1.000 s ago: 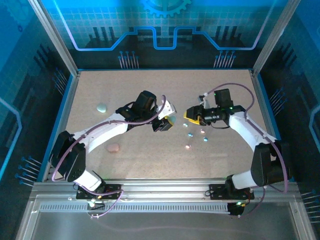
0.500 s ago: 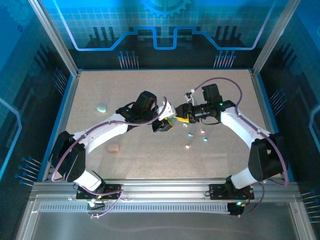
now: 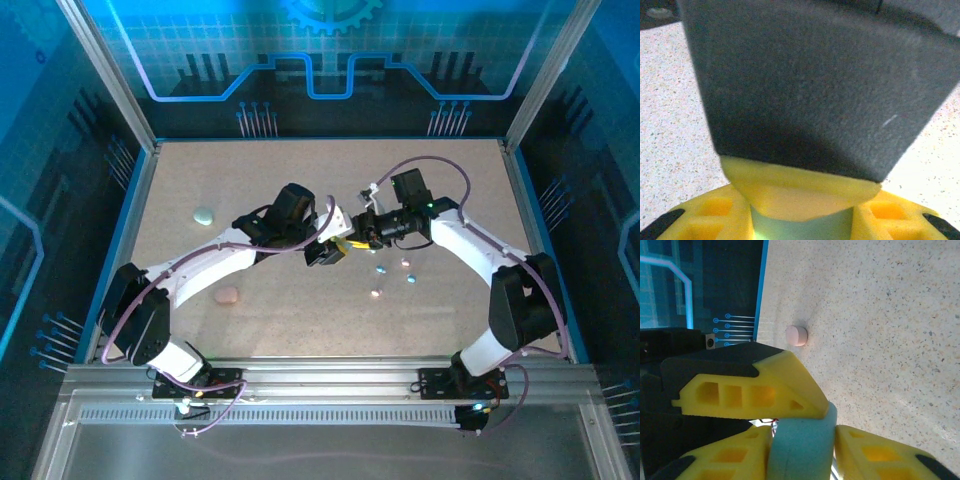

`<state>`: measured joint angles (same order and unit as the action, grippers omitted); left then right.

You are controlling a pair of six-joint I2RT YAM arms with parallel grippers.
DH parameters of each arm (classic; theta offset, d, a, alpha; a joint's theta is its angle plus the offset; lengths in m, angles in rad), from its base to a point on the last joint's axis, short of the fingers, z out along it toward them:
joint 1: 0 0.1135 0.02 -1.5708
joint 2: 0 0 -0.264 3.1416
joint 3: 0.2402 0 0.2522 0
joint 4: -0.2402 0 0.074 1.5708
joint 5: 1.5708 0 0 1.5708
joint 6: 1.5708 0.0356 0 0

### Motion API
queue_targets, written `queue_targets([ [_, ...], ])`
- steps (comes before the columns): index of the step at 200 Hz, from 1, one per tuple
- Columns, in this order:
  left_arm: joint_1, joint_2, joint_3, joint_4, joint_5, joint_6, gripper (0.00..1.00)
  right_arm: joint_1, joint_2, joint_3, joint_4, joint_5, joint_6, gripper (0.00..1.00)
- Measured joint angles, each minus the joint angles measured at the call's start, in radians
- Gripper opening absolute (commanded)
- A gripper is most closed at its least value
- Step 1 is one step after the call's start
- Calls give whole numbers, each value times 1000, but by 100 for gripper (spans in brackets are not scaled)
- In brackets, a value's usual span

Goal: Insert wireless bluetooth earbuds into charging case

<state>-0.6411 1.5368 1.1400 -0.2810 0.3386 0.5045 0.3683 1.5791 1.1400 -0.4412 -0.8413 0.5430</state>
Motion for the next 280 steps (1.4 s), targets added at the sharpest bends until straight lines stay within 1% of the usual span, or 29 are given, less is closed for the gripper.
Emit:
queue_targets([
  [7,-1,0,0,-1,-5,0,40,0,0,1,-3,3,0,26],
  [13,-3,0,0,-2,-11,1,48,0,0,1,-6,5,1,23],
  [16,-4,0,0,-3,-13,0,50,0,0,1,-8,5,4,22],
  [28,-5,0,0,-4,-20,2,53,-2,-1,1,-7,2,4,19],
  [40,-5,-3,-1,-1,-28,-1,62,-8,-3,-2,2,0,11,17],
  [67,1,-44,-56,59,-33,-26,70,-44,-40,-36,76,-32,68,16],
  [87,27,-101,-136,153,2,-77,73,-82,-87,-78,167,-63,140,14],
  [107,71,-163,-221,285,48,-148,76,-134,-135,-136,303,-105,256,14],
  [129,104,-207,-277,437,84,-224,76,-185,-163,-192,484,-147,422,14],
  [148,105,-212,-286,555,120,-277,76,-197,-166,-209,604,-170,533,15],
  [171,105,-210,-286,679,156,-343,79,-197,-177,-209,709,-193,639,16],
  [192,105,-193,-286,779,180,-396,79,-195,-198,-208,757,-203,693,16],
  [209,105,-167,-286,829,194,-426,79,-188,-212,-198,772,-212,718,17],
  [252,88,-109,-264,871,211,-463,78,-158,-227,-170,787,-215,744,19],
  [280,79,-101,-257,920,217,-481,73,-144,-227,-167,793,-215,745,19],
])
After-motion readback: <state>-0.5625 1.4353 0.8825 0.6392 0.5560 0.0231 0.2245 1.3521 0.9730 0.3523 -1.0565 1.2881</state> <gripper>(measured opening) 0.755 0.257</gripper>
